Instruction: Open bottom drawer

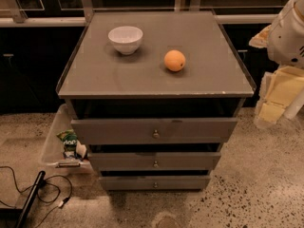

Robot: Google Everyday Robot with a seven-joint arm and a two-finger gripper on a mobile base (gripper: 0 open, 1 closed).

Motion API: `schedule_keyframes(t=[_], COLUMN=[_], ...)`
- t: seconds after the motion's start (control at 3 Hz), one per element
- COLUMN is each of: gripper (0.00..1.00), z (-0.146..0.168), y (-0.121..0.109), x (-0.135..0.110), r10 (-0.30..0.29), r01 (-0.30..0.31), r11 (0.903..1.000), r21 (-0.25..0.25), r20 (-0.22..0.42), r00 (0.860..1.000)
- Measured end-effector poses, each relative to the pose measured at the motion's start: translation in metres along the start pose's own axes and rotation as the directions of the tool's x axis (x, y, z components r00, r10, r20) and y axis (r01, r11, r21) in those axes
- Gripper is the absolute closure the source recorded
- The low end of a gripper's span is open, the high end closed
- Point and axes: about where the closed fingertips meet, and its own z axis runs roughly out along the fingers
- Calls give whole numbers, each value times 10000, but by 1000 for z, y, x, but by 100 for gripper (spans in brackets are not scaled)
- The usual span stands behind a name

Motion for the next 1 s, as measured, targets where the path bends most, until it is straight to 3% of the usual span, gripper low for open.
schedule_keyframes(t=[0.33,0.67,1.0], gripper=[0,0,0], z=[0,25,72], y=[0,21,66], x=[0,6,15], r10=[0,-32,-365], r01=[0,41,468], r11=[10000,9974,9847], r21=[0,-718,-1679], r20=[0,124,637], r00=[10000,9999,9973])
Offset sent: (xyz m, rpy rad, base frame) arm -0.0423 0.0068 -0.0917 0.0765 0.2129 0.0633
